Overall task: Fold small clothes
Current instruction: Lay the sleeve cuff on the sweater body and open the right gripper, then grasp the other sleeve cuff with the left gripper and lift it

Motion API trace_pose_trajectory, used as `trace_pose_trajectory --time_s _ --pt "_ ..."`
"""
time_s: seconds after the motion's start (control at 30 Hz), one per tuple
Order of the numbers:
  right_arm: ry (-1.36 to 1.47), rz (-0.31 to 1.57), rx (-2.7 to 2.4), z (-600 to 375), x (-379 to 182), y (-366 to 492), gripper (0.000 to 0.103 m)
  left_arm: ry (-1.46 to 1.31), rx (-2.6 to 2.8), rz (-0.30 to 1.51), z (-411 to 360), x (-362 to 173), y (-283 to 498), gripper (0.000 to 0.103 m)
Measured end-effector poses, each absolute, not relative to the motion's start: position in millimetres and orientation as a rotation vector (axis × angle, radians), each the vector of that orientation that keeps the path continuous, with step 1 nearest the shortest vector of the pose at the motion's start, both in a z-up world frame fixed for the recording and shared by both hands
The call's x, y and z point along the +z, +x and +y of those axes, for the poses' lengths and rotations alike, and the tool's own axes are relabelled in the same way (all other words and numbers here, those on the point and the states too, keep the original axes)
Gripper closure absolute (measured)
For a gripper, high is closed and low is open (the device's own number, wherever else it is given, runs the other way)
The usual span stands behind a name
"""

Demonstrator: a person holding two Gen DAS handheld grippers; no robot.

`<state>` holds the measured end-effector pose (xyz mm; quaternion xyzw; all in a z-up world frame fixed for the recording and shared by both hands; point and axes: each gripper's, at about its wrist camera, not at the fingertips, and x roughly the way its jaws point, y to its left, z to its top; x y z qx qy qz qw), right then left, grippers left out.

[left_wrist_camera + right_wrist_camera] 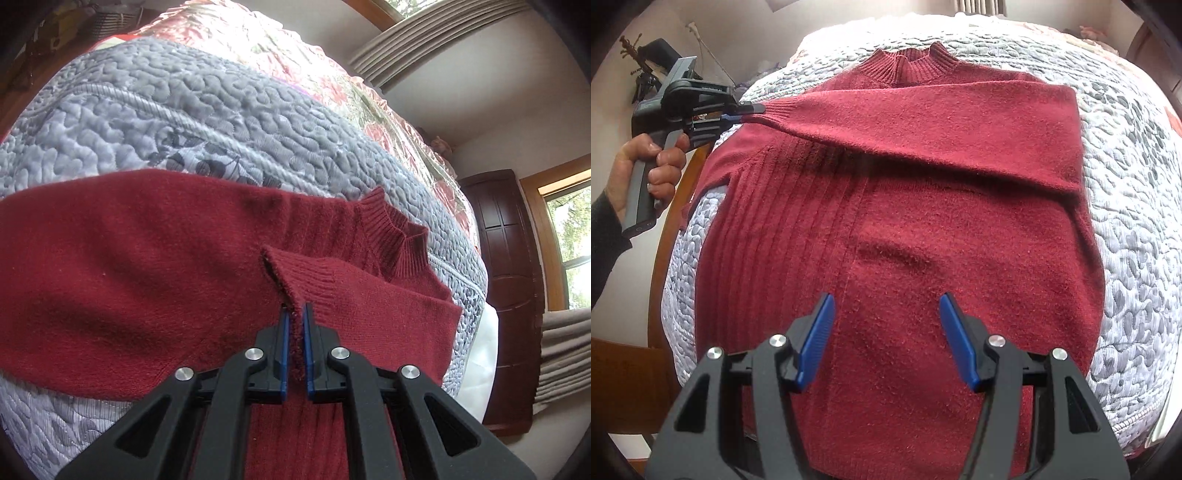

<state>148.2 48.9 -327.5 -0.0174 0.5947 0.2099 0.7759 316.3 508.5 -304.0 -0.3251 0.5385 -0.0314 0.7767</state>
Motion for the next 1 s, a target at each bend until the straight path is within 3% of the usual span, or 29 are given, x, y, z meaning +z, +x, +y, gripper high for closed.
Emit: trace_pose_trajectory --time_s 0.4,0.73,1.0 --pt "-0.051 1.295 0.455 49.7 -330.5 149.0 0.044 -0.734 -0.003 1.249 518.5 -352.3 305.5 0.096" --pt "-0.012 1.27 0.475 65.9 -323.2 176.6 0.043 -0.754 0.003 1.151 516.5 -310.3 294.5 0.069" --pt "-0.046 1.272 0.505 86.5 -316.1 187.8 0.041 -0.805 -0.01 1.226 511.3 -345.9 297.2 0.068"
